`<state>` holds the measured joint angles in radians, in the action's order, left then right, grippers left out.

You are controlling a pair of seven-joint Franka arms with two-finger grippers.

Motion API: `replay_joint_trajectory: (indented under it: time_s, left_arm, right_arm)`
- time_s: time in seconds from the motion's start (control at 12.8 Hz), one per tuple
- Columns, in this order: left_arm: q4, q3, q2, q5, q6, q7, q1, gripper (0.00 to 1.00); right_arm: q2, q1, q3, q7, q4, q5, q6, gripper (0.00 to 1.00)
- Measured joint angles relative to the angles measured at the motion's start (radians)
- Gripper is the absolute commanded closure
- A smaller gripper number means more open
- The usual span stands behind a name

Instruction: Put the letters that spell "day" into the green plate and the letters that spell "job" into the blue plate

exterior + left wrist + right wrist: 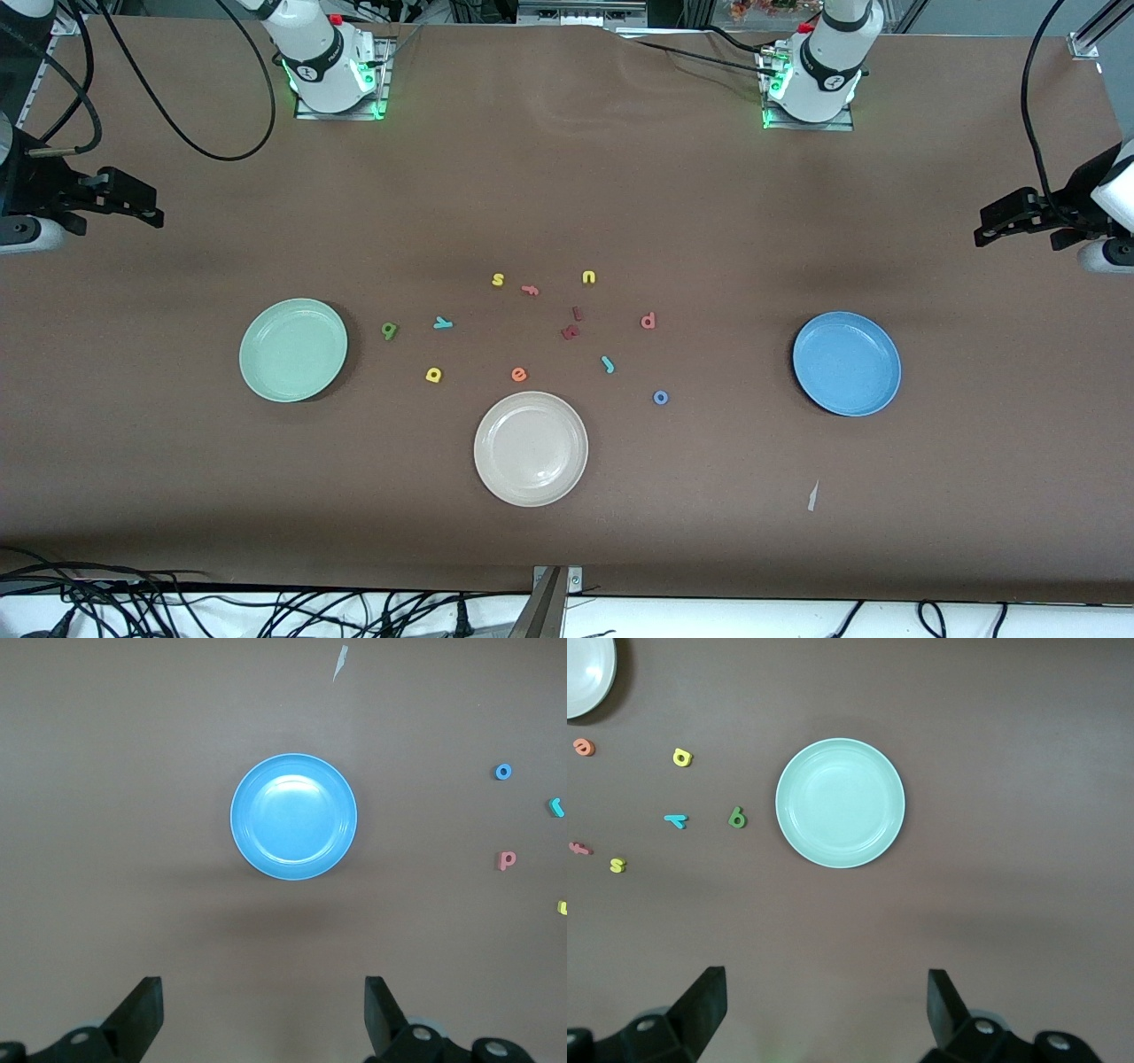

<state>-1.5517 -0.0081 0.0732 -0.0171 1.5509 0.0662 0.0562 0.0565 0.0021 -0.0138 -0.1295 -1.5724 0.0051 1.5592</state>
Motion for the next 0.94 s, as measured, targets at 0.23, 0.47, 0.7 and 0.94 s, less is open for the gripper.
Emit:
replay_joint_trajectory:
  time_s: [0.23,0.47,0.7,0.94]
  left_arm:
    - [0.000,0.000,0.000,0.000,0.000,0.000,0.000,0.00]
    - [0.000,0.000,0.000,0.000,0.000,0.000,0.000,0.00]
    - [0.000,0.000,0.000,0.000,0.000,0.000,0.000,0.00]
    - [0.000,0.000,0.001,0.000,0.000,0.000,0.000,0.00]
  right_arm:
    - [0.001,0.000,0.000,-0.001,0.000,0.000,-0.001,0.00]
    - [0.002,0.000,-0.004,-0.002,0.000,0.000,-0.001,0.00]
    - [0.004,-0.001,-0.005,-0.002,-0.001,0.000,-0.002,0.00]
    - [0.004,-0.001,-0.005,-0.001,-0.002,0.011,-0.005,0.00]
